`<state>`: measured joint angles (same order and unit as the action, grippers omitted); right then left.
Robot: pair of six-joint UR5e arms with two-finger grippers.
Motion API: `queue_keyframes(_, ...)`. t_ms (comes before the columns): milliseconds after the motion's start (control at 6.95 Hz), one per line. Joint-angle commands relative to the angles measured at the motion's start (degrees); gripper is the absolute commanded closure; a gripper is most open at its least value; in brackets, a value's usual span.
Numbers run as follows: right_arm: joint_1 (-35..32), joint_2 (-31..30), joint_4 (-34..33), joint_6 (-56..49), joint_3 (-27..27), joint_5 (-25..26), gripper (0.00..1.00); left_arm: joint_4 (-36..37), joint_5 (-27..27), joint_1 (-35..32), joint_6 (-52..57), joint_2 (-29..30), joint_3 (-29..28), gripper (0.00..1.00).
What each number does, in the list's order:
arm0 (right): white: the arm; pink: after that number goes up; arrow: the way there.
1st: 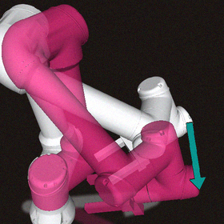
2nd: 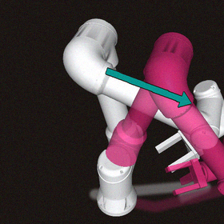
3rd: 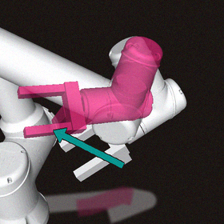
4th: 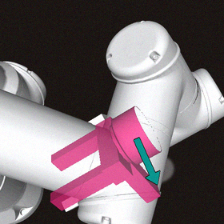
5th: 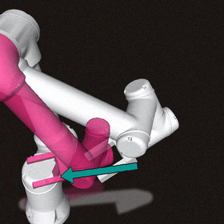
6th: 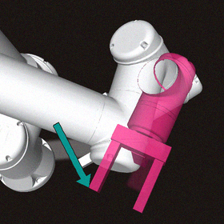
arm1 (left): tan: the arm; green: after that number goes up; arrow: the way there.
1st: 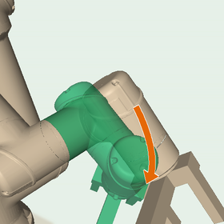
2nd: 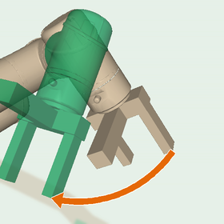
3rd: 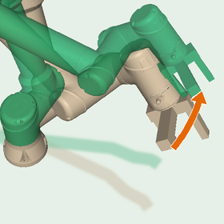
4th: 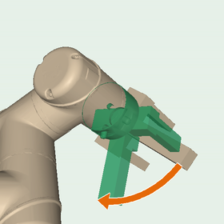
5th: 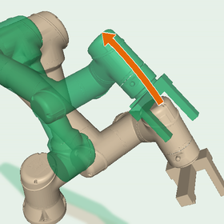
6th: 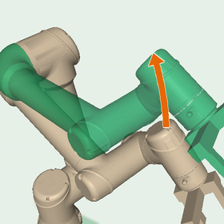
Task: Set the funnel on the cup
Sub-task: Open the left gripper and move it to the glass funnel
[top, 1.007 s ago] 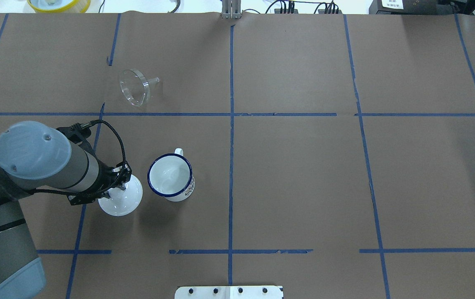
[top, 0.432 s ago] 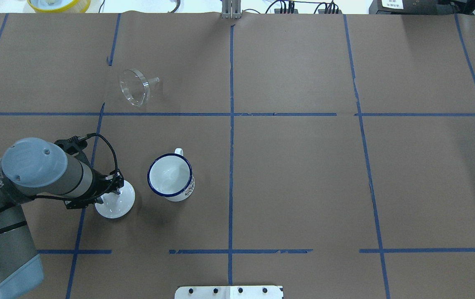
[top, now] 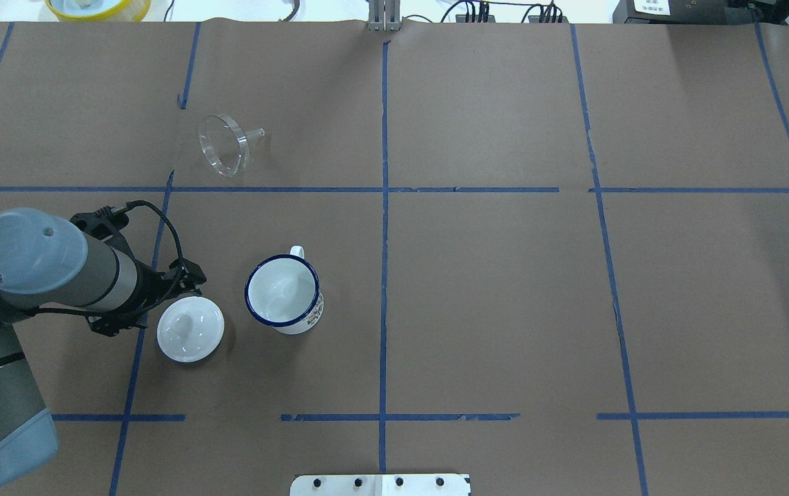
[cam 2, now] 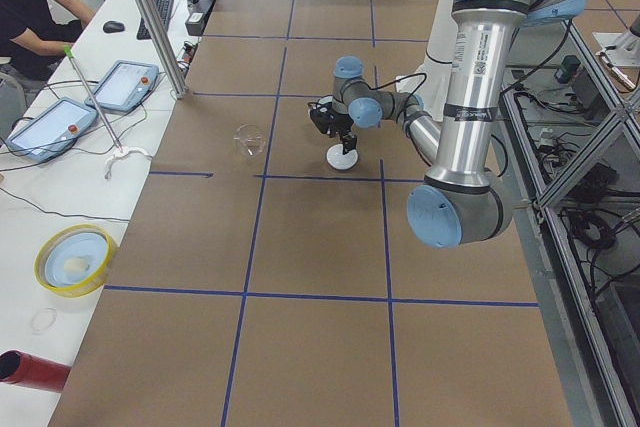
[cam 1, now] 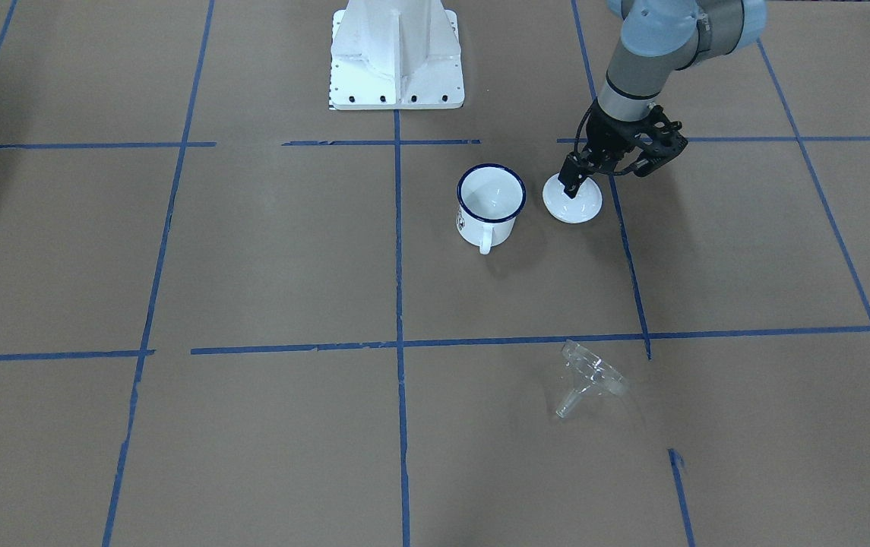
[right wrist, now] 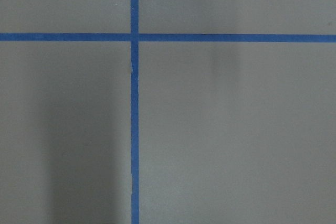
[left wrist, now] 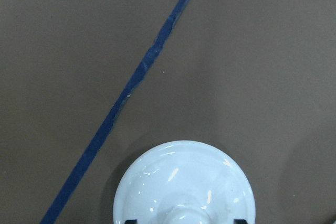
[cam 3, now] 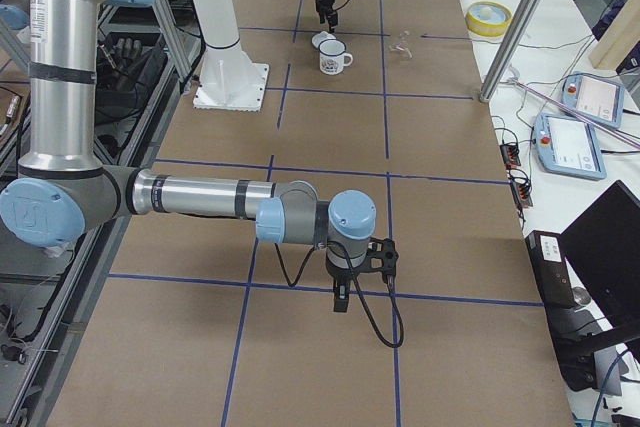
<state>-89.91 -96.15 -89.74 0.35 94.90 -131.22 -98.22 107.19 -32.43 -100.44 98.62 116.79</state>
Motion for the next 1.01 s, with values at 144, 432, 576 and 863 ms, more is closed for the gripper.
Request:
queue_keyframes(144, 0.0, 0.0, 0.0, 0.0, -0.1, 0.0, 0.0, -6.2, 0.0, -10.5, -4.6, 2.2, -3.5, 0.0)
queue_keyframes(432, 0.0, 0.0, 0.0, 0.0, 0.0, 0.0, 0.0, -31.3, -0.5, -14.6, -18.8, 2.5, -14.0, 0.0)
queue_keyframes(576, 0.0, 0.0, 0.0, 0.0, -0.1, 0.0, 0.0, -40.2, -2.1, -15.6, -24.3, 3.8, -18.6, 0.0)
queue_keyframes(863, 0.0, 0.0, 0.0, 0.0, -0.1, 0.0, 0.0, -44.9, -8.3, -15.7, -32.0, 10.1, -25.4, 0.0)
